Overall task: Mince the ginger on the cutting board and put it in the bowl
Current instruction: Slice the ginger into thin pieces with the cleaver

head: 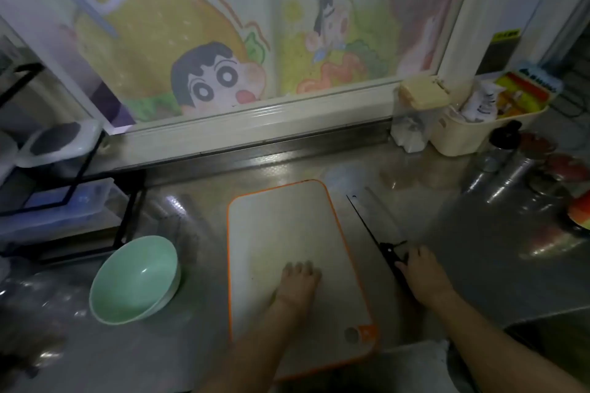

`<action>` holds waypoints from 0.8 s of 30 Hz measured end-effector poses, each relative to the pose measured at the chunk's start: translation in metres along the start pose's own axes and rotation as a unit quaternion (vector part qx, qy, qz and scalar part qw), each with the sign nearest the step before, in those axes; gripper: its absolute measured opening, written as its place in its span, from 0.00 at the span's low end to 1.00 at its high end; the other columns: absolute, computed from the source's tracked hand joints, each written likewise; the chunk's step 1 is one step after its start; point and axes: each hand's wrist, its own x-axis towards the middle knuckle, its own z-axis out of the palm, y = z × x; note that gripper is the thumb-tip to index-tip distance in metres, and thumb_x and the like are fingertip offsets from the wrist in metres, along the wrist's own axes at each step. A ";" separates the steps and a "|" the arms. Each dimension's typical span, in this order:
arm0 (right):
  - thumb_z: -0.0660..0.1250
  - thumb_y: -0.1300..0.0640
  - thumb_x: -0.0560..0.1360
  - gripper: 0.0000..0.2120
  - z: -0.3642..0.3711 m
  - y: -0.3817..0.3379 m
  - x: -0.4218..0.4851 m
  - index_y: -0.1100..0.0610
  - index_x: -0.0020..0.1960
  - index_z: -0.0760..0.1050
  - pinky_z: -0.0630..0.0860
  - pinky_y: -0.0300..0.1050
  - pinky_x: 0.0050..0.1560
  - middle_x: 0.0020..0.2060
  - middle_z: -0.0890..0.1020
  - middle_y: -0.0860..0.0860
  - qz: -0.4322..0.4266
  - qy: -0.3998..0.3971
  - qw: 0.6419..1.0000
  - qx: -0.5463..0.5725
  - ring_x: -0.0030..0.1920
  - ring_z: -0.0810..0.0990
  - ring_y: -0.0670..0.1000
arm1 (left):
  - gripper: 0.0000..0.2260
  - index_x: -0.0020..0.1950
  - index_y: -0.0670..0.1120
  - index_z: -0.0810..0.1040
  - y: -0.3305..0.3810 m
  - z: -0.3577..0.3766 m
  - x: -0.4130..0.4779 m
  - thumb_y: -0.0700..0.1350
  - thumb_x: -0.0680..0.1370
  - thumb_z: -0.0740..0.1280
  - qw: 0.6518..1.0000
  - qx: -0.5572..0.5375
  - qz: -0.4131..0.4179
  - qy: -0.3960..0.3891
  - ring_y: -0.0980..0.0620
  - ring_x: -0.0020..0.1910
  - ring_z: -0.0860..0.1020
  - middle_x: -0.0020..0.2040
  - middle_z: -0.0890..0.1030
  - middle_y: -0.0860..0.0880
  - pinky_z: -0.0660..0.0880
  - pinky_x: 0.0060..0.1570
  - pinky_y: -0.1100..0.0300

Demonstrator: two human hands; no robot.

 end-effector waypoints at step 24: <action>0.61 0.53 0.79 0.10 -0.067 -0.086 -0.028 0.60 0.51 0.65 0.68 0.38 0.34 0.44 0.75 0.55 -0.011 -0.018 0.923 0.384 0.38 0.74 0.47 | 0.25 0.75 0.46 0.53 0.006 -0.002 -0.014 0.43 0.79 0.57 0.998 -0.008 -0.050 0.033 0.42 0.72 0.56 0.75 0.54 0.43 0.49 0.70 0.45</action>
